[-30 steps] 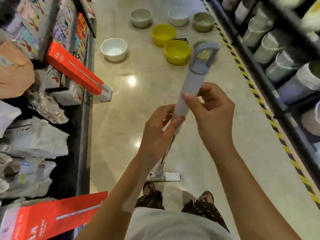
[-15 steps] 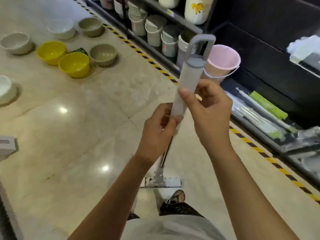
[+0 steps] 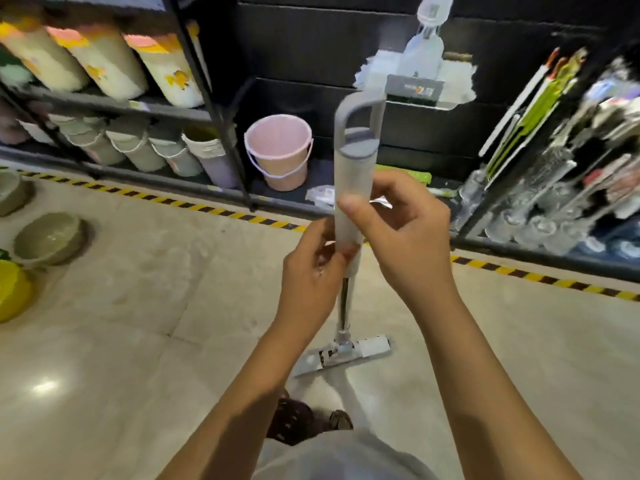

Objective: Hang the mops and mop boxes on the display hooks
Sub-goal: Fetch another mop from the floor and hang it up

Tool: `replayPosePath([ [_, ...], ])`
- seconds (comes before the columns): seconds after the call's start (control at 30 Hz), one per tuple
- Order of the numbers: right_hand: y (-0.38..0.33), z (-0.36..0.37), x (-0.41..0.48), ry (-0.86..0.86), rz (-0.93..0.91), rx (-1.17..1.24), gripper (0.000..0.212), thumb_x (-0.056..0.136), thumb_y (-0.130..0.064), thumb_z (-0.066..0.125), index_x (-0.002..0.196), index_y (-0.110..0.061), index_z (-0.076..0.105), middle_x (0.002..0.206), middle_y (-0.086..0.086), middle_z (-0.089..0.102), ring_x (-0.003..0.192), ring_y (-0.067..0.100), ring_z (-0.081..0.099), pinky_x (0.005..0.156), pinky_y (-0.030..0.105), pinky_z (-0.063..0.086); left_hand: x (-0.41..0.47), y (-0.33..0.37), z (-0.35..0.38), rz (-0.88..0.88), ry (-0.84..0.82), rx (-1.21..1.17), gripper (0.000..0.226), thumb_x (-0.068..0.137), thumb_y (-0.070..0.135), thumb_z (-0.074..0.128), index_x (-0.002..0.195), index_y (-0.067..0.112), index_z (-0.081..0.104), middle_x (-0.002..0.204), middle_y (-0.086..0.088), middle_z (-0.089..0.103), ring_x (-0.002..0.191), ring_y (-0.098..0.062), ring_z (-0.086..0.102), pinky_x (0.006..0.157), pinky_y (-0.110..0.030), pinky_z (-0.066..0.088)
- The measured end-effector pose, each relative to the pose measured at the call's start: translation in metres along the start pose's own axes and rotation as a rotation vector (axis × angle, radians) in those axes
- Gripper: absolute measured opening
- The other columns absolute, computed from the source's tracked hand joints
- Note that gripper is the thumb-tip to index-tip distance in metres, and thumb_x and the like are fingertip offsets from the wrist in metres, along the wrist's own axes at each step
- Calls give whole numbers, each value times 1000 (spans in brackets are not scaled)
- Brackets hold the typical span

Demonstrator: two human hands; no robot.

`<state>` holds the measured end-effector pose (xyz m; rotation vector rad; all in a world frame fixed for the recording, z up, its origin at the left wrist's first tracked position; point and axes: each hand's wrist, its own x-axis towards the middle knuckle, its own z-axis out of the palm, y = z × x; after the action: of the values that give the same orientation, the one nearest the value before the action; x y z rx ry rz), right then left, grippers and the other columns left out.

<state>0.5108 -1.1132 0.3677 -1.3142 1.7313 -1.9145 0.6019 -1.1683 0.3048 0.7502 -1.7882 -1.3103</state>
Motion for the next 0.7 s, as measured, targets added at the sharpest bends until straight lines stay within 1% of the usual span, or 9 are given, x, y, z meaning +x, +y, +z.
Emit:
replayPosePath([
  [0.1,5,-28,13,84,18,-6,14,81,-33,65,94,-35,60,86,-26,64,85,-5,64,73,10,50,21,5,30,43,-94,-38,22,80,33,55,101,40,55,92,30,66,85,6,64,74,-12,48],
  [0.17,10,-46,24,132,25,-34,15,82,-31,68,93,-36,60,85,-25,65,84,-4,64,73,10,50,38,7,49,71,-158,-61,22,81,28,56,100,38,55,91,30,66,84,7,64,72,-9,47],
  [0.27,18,-68,46,210,38,-77,15,82,-24,73,92,-30,63,80,-26,65,79,-7,64,70,9,48,68,5,73,111,-236,-67,22,83,26,57,103,37,56,92,31,65,86,6,64,73,-10,48],
  [0.3,20,-73,55,234,44,-91,15,81,-29,73,92,-27,64,81,-25,65,79,-7,63,69,8,48,78,4,80,114,-267,-71,24,86,22,58,104,37,56,93,32,65,88,6,64,73,-9,48],
  [0.37,23,-79,75,274,46,-149,25,78,-39,69,96,-22,64,83,-23,64,81,-7,62,69,8,48,102,4,91,128,-320,-74,27,89,16,57,105,38,55,95,34,64,91,6,63,73,-8,48],
  [0.4,26,-81,87,288,55,-161,25,78,-40,69,95,-22,64,82,-24,63,80,-8,62,69,8,48,116,4,95,133,-338,-73,28,89,17,57,105,40,55,95,34,64,92,6,63,74,-8,48],
  [0.47,34,-83,116,295,67,-156,14,79,-31,72,88,-26,64,75,-27,63,74,-8,61,66,7,46,147,4,99,135,-372,-88,24,87,24,56,103,42,55,95,33,64,92,4,63,75,-9,49],
  [0.53,42,-82,148,292,59,-162,10,79,-25,73,84,-28,64,71,-25,64,70,-7,61,65,7,45,180,5,100,129,-399,-107,21,84,32,55,101,43,55,94,32,64,90,5,62,75,-9,49],
  [0.7,61,-71,227,287,42,-160,13,80,-16,77,81,-23,66,72,-14,65,67,-7,61,63,7,46,261,1,98,105,-474,-186,27,91,11,61,95,37,56,85,35,63,81,9,63,66,-6,47],
])
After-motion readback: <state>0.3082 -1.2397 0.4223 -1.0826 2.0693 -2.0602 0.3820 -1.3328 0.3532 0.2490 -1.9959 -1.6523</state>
